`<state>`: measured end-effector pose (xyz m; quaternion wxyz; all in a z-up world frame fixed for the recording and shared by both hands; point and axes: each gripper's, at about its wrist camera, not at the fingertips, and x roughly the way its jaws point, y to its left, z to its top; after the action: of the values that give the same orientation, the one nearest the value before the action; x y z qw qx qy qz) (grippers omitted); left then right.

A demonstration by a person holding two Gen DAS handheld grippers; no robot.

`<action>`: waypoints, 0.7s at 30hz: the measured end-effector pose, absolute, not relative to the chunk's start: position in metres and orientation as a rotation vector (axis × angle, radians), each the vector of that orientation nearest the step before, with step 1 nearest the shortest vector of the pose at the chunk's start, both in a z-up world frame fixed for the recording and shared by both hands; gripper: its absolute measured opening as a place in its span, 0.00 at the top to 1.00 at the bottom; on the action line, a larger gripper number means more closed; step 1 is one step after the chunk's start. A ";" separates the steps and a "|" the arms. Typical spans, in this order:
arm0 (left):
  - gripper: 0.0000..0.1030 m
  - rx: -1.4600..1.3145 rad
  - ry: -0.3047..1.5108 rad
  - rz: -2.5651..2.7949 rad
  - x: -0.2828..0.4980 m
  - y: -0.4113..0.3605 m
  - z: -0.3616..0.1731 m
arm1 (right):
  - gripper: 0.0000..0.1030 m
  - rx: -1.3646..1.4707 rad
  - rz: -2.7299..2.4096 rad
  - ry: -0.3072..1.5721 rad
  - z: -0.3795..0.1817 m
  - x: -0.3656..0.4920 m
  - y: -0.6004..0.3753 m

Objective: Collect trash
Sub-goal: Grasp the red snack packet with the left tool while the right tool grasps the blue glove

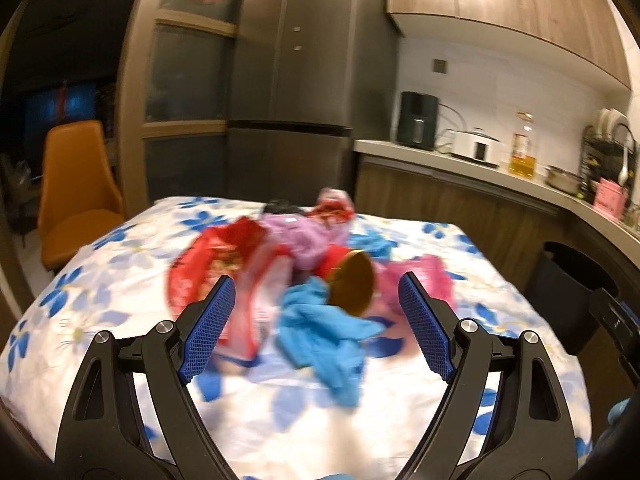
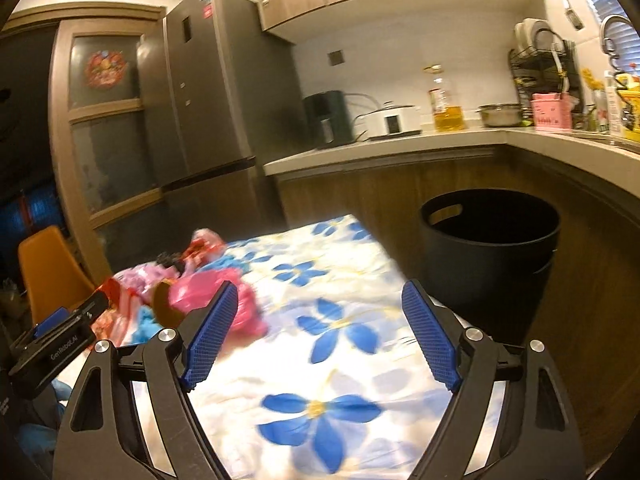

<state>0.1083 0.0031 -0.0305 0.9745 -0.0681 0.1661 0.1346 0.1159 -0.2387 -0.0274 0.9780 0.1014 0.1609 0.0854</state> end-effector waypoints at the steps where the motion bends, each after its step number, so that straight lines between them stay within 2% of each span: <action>1: 0.20 -0.137 0.333 0.292 0.105 0.010 -0.031 | 0.22 0.199 0.188 0.328 -0.029 0.116 -0.231; 21: 0.22 -0.195 0.385 0.444 0.102 0.099 -0.053 | 0.23 0.117 0.366 0.384 -0.048 0.121 -0.129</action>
<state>0.1020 0.0990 -0.0535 0.9524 -0.0960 0.1896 0.2184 0.1212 -0.1294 -0.0484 0.9633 0.0579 0.1894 0.1810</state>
